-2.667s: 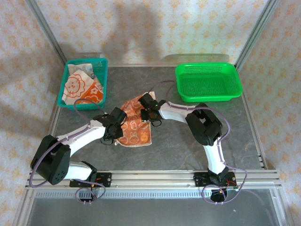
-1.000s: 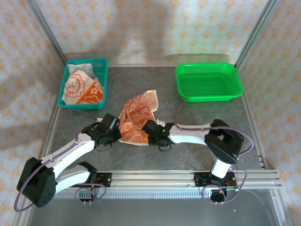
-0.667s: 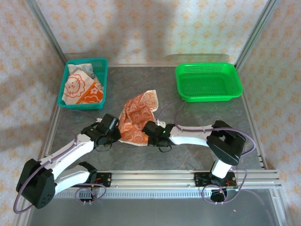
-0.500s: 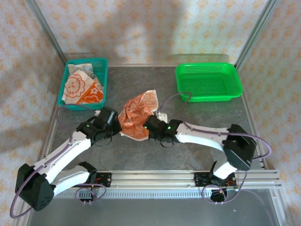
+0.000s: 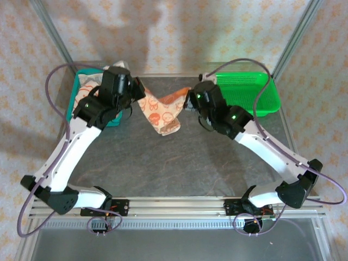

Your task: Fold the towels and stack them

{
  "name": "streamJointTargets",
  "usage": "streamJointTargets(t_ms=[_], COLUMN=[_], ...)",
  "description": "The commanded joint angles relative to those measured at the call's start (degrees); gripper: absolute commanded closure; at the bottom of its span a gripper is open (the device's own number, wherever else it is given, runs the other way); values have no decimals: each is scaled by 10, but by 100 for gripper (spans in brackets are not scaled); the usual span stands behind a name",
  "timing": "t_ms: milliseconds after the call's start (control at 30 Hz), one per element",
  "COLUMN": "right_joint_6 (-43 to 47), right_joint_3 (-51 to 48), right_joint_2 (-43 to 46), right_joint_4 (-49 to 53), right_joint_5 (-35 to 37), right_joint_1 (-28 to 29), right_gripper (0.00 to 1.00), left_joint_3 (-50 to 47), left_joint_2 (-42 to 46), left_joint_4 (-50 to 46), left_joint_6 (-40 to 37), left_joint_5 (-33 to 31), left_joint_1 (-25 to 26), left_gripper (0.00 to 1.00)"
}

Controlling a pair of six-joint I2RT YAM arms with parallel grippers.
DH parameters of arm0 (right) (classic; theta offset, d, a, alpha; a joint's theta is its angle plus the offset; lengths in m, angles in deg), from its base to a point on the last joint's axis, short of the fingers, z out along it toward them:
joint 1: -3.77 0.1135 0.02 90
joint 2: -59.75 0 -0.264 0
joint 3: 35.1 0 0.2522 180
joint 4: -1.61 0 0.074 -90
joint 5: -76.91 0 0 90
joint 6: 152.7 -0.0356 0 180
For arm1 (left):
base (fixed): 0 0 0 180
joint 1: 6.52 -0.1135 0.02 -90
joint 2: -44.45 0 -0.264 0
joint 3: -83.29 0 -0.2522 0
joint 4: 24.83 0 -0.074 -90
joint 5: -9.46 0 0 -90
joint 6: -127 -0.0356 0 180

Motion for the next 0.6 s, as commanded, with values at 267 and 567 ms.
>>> streamJointTargets(t_ms=[267,567], right_joint_6=[55,48], right_joint_3=[181,287], right_joint_2=[-100,-147], right_joint_4=[-26,-6], right_joint_5=[-70,-123], right_joint_1=[-108,-120], right_gripper=[100,100], left_joint_3=[251,296], left_joint_2=[-121,-130], left_joint_4=[-67,-77], left_joint_6=[-96,-73], left_joint_5=[-43,-10], left_joint_1=[-45,-48], left_gripper=[100,100])
